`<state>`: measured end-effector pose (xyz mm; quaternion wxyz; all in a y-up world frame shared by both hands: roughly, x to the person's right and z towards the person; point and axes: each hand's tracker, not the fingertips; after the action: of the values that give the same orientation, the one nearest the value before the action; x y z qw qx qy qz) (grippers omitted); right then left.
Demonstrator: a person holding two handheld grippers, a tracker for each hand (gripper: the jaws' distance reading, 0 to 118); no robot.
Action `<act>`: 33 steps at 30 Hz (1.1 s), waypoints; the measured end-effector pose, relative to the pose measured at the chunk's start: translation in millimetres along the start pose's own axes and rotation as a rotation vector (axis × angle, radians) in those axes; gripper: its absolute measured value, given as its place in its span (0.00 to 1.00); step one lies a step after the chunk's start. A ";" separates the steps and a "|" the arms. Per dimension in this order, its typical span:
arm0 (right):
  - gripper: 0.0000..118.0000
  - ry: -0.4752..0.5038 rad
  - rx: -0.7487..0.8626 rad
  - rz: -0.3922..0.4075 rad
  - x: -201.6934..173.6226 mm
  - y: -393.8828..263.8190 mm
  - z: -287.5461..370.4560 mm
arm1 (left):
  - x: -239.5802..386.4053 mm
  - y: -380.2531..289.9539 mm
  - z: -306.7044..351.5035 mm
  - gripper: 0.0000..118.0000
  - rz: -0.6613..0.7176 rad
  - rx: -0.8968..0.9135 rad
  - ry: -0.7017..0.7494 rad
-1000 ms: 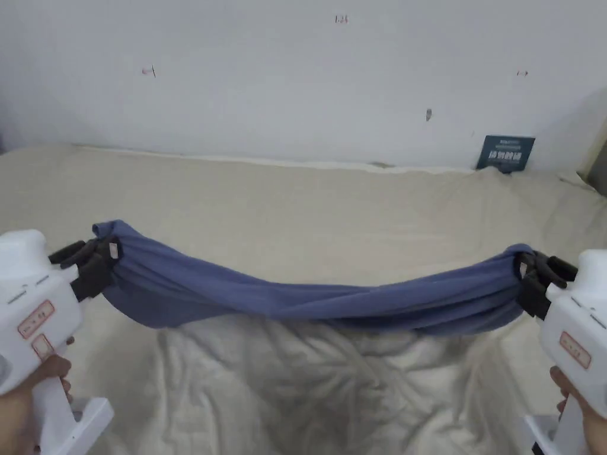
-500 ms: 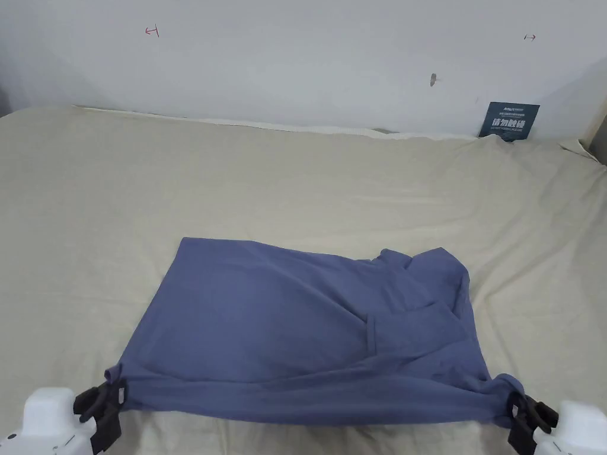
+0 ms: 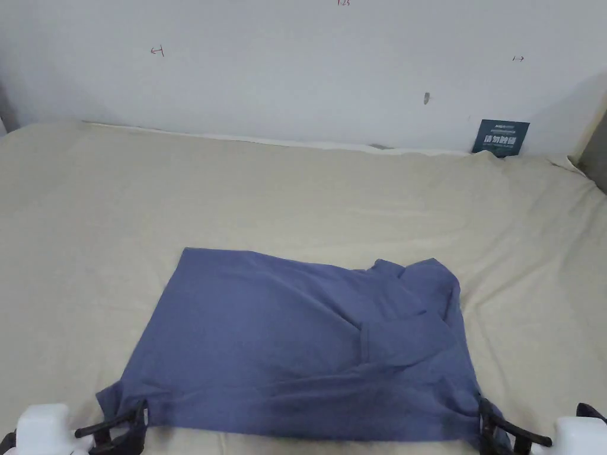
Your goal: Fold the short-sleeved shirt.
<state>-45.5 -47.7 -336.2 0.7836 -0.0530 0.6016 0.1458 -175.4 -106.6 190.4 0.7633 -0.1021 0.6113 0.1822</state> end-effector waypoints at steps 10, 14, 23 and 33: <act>0.64 0.112 0.109 0.005 -29.1 -1.7 25.1 | 20.3 -11.0 47.2 0.80 -0.035 0.079 -0.033; 0.01 0.194 0.032 0.069 -34.5 -7.5 8.8 | 6.5 -18.6 27.6 0.05 -0.053 0.013 0.017; 0.01 0.185 0.008 0.106 -31.6 -12.1 -3.0 | -20.5 -21.5 -23.2 0.67 0.014 -0.058 0.074; 0.01 0.171 -0.075 0.132 -16.5 -28.6 -17.3 | -32.5 -26.1 -93.4 0.73 0.012 -0.189 0.007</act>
<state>-57.1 -82.1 -327.7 0.7157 -0.0547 0.6624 0.2143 -254.7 -170.8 198.6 0.7471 -0.1704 0.5946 0.2433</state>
